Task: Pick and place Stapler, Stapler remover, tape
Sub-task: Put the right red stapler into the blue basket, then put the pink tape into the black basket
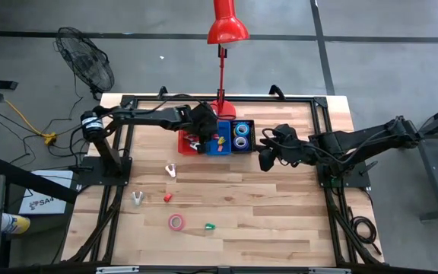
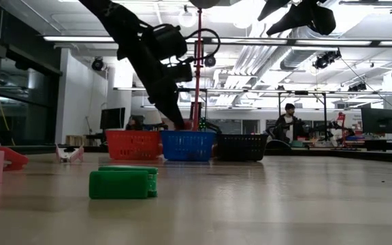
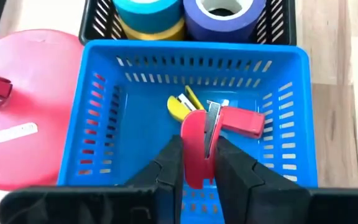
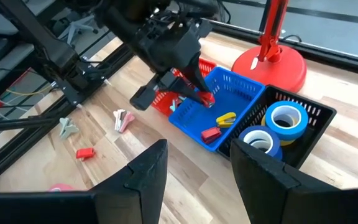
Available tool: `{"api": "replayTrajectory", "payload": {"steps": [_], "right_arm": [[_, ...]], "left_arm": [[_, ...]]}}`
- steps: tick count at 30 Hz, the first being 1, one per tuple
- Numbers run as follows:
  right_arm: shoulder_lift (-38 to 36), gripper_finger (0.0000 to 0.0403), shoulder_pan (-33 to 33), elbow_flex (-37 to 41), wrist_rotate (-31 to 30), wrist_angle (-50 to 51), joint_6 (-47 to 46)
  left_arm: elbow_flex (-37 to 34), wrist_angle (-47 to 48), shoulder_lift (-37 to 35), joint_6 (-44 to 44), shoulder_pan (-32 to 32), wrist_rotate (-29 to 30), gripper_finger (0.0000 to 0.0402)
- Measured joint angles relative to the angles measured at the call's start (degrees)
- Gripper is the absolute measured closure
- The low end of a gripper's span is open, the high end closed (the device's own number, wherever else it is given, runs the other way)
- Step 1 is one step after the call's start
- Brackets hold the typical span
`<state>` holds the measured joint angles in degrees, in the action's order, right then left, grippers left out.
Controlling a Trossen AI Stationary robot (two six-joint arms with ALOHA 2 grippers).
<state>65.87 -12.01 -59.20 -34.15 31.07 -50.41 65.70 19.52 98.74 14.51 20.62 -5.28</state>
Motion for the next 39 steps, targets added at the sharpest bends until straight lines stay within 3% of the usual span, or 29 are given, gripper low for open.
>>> {"api": "replayTrajectory", "payload": {"steps": [7, 18, 26, 33, 39], "right_arm": [[0.0, 0.0236, 0.0, 0.0, 0.0, 0.0, 0.3], [0.0, 0.0236, 0.0, 0.0, 0.1, 0.0, 1.0], [0.0, 0.0236, 0.0, 0.0, 0.7, 0.0, 1.0], [0.0, 0.0236, 0.0, 0.0, 3.0, 0.0, 1.4], [0.0, 0.0236, 0.0, 0.0, 3.1, 0.0, 1.2]], "left_arm": [[0.0, 0.0, 0.0, 0.2, 0.0, -2.3, 0.0335], [0.0, 2.1, 0.0, 0.4, 0.0, -2.9, 0.0259], [0.0, 3.2, -0.2, 3.1, 0.0, -5.0, 0.0255], [0.0, 16.2, -5.3, 12.0, -0.8, -10.1, 0.0255], [0.0, 34.0, -12.3, 12.9, -6.8, -7.2, 0.0254]]}}
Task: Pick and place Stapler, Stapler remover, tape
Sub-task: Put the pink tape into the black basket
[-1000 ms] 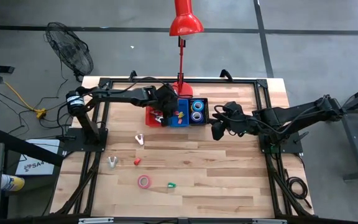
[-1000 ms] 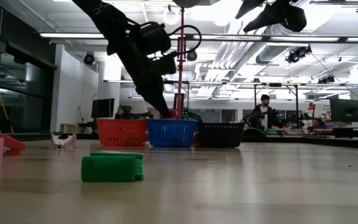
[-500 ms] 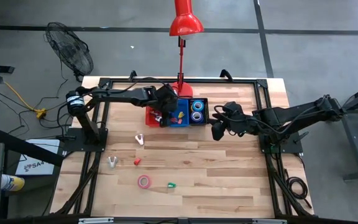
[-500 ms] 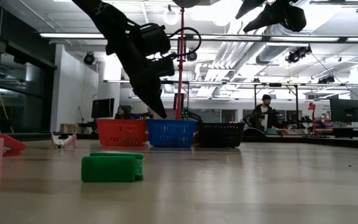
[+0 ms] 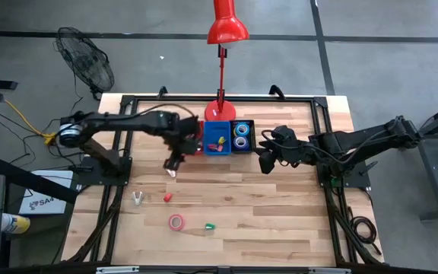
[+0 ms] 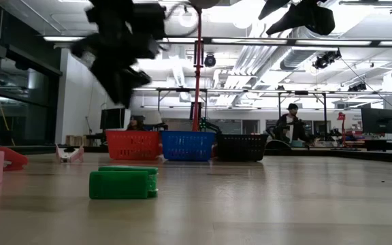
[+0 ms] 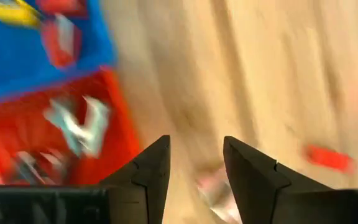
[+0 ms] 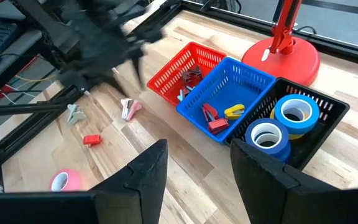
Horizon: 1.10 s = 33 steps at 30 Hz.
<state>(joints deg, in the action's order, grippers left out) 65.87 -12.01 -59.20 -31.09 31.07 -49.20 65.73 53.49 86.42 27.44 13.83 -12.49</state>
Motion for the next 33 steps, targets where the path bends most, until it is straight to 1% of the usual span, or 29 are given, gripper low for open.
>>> {"api": "replayTrajectory", "payload": {"steps": [4, 9, 14, 21, 24, 29, 33], "right_arm": [[0.0, 0.0236, 0.0, 0.0, 0.0, 0.0, -0.4], [0.1, 0.0236, 0.0, 0.0, 0.0, 0.0, -0.7], [0.2, 0.0236, -1.0, 0.0, 0.0, 0.0, -0.8], [0.2, 0.0236, -4.0, 0.0, -0.1, 0.0, -1.4], [0.2, 0.0236, -5.5, 0.0, -0.3, 0.0, -2.4], [0.5, 0.0236, -8.2, 0.0, -1.6, 0.1, -2.9], [0.9, 0.0236, -10.0, 0.0, -1.5, 0.1, -1.9]], "left_arm": [[0.0, 7.1, -3.9, -6.4, -5.6, 3.5, 0.0254], [0.0, 8.1, -8.0, -15.3, -13.6, 7.6, 0.0254], [0.0, 8.2, -10.2, -24.1, -21.3, 13.5, 0.0254], [0.0, 7.9, -10.4, -38.1, -32.7, 20.7, 0.0254], [0.0, 8.0, -10.0, -43.0, -36.6, 23.3, 0.0254], [0.0, 8.0, -10.0, -51.9, -42.2, 23.8, 0.0254], [0.0, 7.9, -10.0, -61.4, -46.4, 25.4, 0.0254]]}}
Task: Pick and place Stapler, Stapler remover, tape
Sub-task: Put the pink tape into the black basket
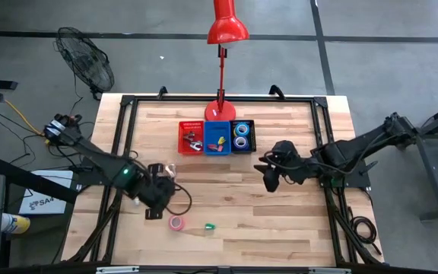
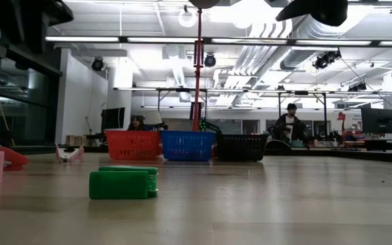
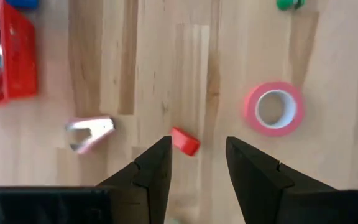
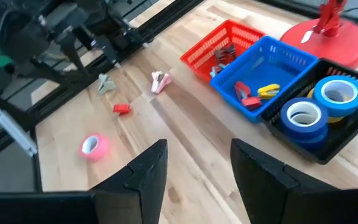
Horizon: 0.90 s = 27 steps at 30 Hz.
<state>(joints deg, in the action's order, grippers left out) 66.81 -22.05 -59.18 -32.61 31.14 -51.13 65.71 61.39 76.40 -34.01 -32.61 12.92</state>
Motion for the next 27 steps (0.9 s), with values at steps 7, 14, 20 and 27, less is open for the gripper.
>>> {"api": "replayTrajectory", "payload": {"steps": [7, 14, 20, 27], "right_arm": [[0.0, 0.0236, -3.0, 0.0, 1.1, 0.0, 1.7], [0.0, 0.0236, -6.0, 0.0, 1.3, 0.0, 3.6], [0.0, 0.0236, -7.6, 0.0, 1.4, 0.0, 3.6], [0.0, 0.0236, -9.0, 0.0, 1.3, 0.0, 3.6]], "left_arm": [[0.0, 0.1, 0.9, -14.7, -5.8, 2.4, 0.0254], [0.0, -1.2, 6.5, -23.8, -9.2, -0.3, 0.0254], [0.0, -5.5, 11.7, -27.3, -9.0, -1.4, 0.0254], [0.0, -8.0, 17.2, -35.5, -9.0, -2.6, 0.0254]]}}
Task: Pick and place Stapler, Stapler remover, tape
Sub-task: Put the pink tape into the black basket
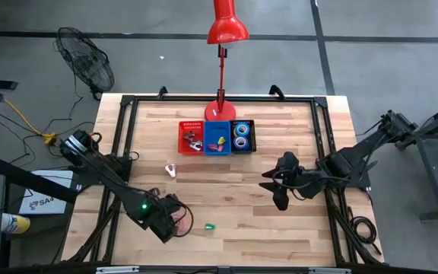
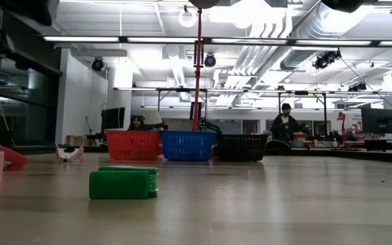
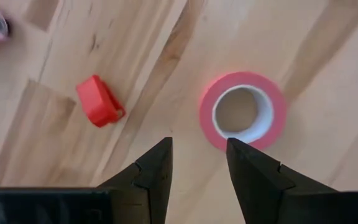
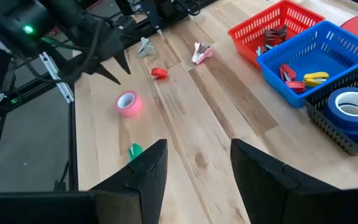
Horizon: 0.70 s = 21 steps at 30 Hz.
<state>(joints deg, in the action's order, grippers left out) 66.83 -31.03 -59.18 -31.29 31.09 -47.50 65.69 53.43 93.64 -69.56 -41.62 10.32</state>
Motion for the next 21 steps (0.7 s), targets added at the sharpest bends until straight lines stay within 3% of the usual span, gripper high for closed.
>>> {"api": "replayTrajectory", "payload": {"steps": [12, 21], "right_arm": [[0.0, 0.0236, -0.2, 0.0, 0.2, 0.0, -0.6], [0.0, 0.0236, -0.2, 0.0, 2.0, 0.0, -1.5]], "left_arm": [[0.0, -4.1, 3.2, 0.4, 4.4, -2.4, 0.0254], [0.0, -4.1, 5.8, 6.4, 8.7, -8.9, 0.0238]]}}
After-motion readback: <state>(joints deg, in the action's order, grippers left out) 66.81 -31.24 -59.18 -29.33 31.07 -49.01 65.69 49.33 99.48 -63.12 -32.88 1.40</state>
